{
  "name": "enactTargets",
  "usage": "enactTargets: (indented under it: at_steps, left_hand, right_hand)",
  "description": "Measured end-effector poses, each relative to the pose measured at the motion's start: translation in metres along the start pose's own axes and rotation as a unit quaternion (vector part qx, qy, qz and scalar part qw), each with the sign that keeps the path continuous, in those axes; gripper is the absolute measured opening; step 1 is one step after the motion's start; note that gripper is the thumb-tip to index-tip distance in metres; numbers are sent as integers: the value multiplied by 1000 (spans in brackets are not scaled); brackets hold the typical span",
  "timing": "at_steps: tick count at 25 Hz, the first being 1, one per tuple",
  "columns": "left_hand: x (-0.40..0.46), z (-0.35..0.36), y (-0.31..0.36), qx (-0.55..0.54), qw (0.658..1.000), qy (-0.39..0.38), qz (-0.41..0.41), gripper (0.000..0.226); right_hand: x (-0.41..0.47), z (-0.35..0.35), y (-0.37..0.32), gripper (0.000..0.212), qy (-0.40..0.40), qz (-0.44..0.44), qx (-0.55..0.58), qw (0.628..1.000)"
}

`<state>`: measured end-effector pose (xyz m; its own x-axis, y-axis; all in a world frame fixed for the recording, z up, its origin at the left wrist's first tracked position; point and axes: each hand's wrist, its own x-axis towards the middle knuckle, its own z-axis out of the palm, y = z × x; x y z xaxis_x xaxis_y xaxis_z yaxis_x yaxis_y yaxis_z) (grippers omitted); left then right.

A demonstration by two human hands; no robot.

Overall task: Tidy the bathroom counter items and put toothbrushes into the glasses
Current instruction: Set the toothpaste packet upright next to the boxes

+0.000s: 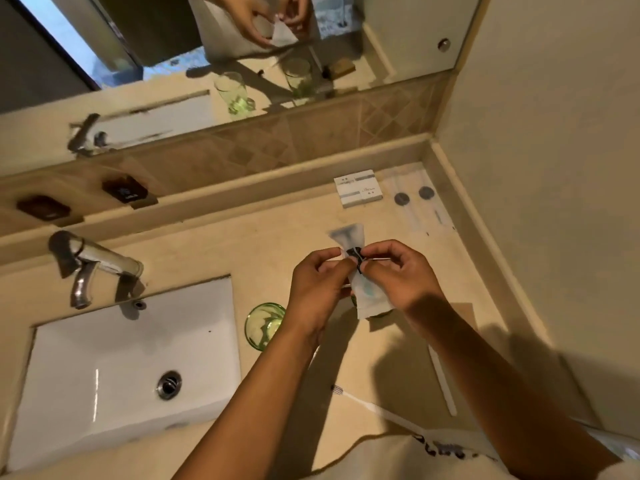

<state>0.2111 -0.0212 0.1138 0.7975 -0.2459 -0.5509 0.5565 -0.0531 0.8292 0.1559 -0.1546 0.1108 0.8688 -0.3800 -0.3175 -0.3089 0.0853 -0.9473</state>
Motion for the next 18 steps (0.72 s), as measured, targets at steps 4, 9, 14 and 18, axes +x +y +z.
enactTargets:
  at_steps: [4,9,14,18]
  left_hand:
    - [25,-34,15,-1,999,50,6,28]
    - [86,-60,38,26,997,66,-10,44]
    - [156,-66,45,32,996,56,-57,45]
    - [202,-60,35,51,994,36,-87,17]
  right_hand:
    - [30,40,-9,13,-53,16,-17,998]
    - [87,68,-12,12,-62,23,-10,998]
    - [159,77,-11,21,-66,131,-142,979]
    - [198,78,2,21,-78,155,-173,969]
